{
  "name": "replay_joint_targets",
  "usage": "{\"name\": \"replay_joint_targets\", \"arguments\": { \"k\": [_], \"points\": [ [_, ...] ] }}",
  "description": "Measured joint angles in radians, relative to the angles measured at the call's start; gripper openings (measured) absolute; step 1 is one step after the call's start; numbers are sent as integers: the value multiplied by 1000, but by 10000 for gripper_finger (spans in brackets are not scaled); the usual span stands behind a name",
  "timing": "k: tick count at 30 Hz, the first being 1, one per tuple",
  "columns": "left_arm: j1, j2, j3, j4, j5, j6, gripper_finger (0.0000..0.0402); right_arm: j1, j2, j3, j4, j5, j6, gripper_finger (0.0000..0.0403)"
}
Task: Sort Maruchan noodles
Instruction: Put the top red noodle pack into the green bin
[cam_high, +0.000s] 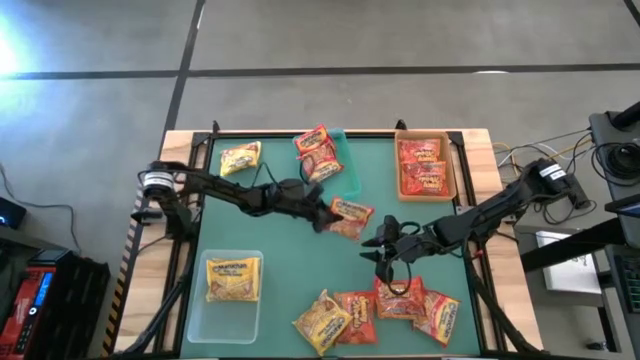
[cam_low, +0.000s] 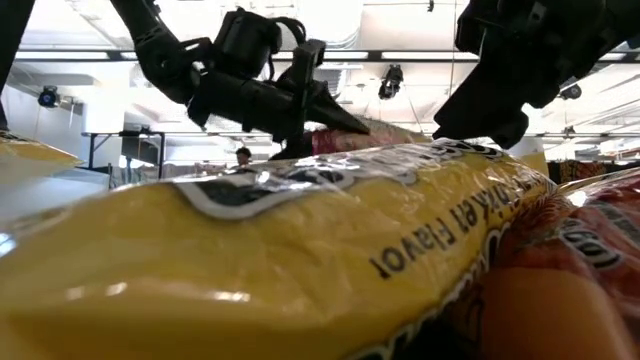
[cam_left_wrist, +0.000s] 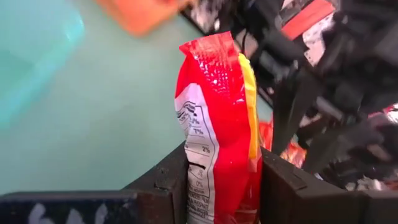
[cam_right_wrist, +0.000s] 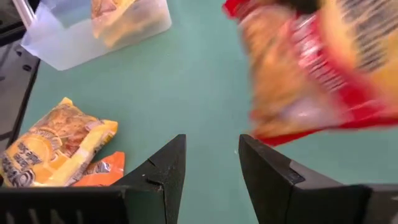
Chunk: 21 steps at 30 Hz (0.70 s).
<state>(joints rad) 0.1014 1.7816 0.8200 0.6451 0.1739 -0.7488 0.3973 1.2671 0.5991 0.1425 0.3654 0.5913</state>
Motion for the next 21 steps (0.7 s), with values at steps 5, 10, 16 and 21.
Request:
{"name": "replay_joint_targets", "arguments": {
  "k": [5,10,16,21],
  "points": [
    [78,-66,4,2,-3,105,118,0,12,-1,4,0,2,139],
    [190,-132,4,-65,-8,241,118,0,13,-1,5,1,14,139],
    [319,-181,4,-233,-9,379,118,0,13,-1,3,1,18,139],
    [386,-175,4,-328,-10,401,118,0,13,-1,3,1,17,139]
  ]
}}
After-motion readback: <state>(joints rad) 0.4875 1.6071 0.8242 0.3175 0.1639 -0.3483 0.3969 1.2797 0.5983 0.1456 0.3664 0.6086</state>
